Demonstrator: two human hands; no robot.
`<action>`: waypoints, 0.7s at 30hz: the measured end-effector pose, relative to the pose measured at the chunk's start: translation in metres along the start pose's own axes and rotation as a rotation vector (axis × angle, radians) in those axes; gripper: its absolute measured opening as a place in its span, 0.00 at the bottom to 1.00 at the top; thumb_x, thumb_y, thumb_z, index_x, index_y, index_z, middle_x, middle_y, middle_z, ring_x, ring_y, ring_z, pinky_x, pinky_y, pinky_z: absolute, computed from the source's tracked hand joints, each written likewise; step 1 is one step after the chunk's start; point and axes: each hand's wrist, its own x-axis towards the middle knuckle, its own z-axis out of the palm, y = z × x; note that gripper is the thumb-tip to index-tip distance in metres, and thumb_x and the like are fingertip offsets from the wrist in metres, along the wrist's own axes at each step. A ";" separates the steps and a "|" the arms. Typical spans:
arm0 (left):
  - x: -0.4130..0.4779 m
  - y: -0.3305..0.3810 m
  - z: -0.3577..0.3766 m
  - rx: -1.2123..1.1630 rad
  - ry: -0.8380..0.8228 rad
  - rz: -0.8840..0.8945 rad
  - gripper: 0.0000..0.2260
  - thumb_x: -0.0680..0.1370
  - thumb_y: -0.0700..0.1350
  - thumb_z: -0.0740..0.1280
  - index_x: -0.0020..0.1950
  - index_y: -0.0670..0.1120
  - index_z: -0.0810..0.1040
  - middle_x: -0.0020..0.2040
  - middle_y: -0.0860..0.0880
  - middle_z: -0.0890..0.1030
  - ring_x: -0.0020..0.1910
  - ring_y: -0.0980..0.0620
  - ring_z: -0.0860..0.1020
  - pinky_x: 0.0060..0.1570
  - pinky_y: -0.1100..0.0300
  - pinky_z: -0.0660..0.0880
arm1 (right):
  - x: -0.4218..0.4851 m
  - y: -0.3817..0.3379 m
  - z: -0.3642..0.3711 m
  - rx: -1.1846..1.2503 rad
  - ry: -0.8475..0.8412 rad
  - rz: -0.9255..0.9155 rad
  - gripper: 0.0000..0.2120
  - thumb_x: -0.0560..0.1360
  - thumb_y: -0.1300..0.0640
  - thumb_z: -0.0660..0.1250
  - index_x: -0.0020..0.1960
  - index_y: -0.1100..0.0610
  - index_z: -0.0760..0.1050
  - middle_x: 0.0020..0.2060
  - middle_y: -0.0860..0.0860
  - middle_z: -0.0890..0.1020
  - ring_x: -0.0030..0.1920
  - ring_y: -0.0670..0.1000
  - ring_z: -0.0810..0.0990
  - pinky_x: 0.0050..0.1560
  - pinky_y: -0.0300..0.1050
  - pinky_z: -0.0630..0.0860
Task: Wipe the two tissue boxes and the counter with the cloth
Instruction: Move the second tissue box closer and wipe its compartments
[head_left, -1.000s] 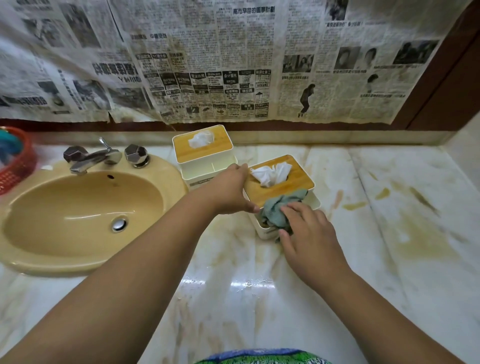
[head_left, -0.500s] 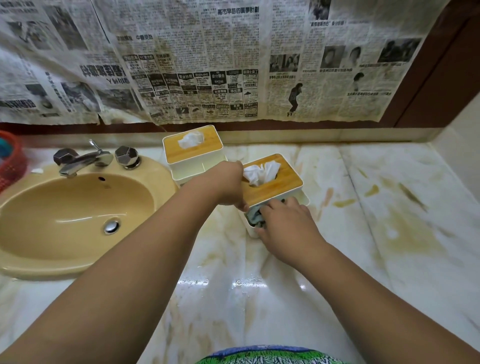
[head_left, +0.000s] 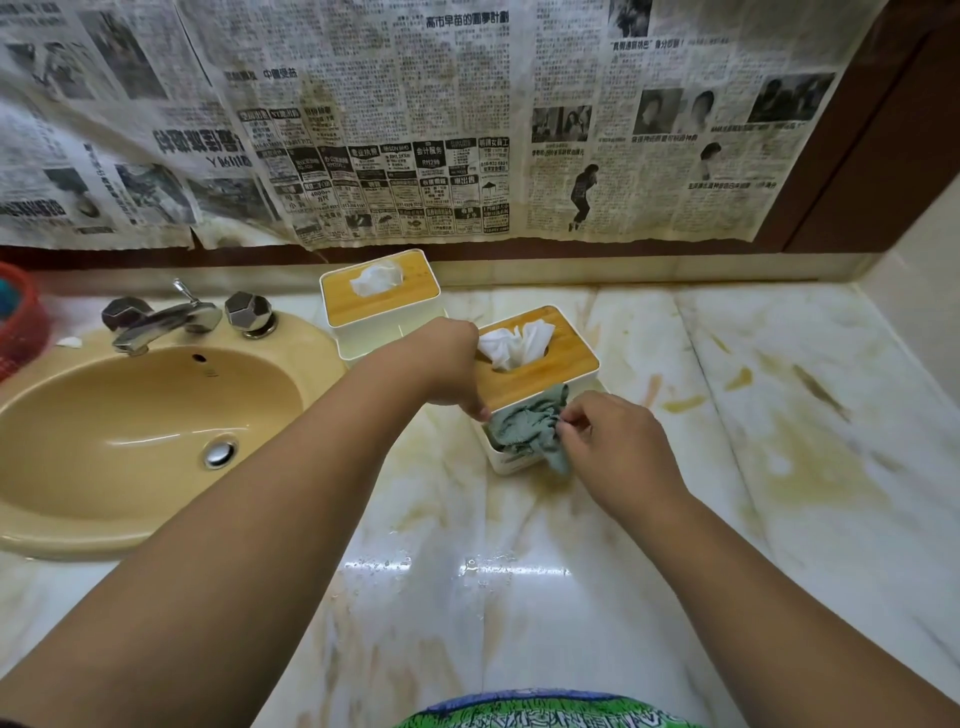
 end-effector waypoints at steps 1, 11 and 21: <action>0.000 0.000 0.001 0.002 0.001 0.001 0.37 0.61 0.61 0.82 0.63 0.45 0.74 0.54 0.46 0.79 0.51 0.46 0.76 0.47 0.55 0.74 | 0.001 -0.002 -0.001 0.047 0.032 -0.001 0.01 0.76 0.57 0.70 0.46 0.54 0.80 0.42 0.48 0.82 0.43 0.52 0.80 0.44 0.48 0.76; 0.001 -0.002 0.002 0.005 0.007 0.014 0.35 0.62 0.60 0.81 0.61 0.45 0.74 0.51 0.47 0.78 0.47 0.47 0.73 0.42 0.57 0.71 | -0.059 -0.041 0.026 -0.112 -0.225 -0.282 0.28 0.78 0.42 0.59 0.75 0.53 0.67 0.79 0.47 0.61 0.59 0.52 0.79 0.51 0.46 0.78; 0.003 -0.003 0.003 0.013 0.016 0.016 0.37 0.61 0.63 0.81 0.62 0.45 0.74 0.51 0.47 0.78 0.47 0.48 0.73 0.43 0.56 0.71 | -0.045 -0.055 0.027 -0.398 -0.429 -0.118 0.36 0.82 0.39 0.54 0.82 0.56 0.46 0.82 0.49 0.41 0.57 0.57 0.81 0.42 0.46 0.69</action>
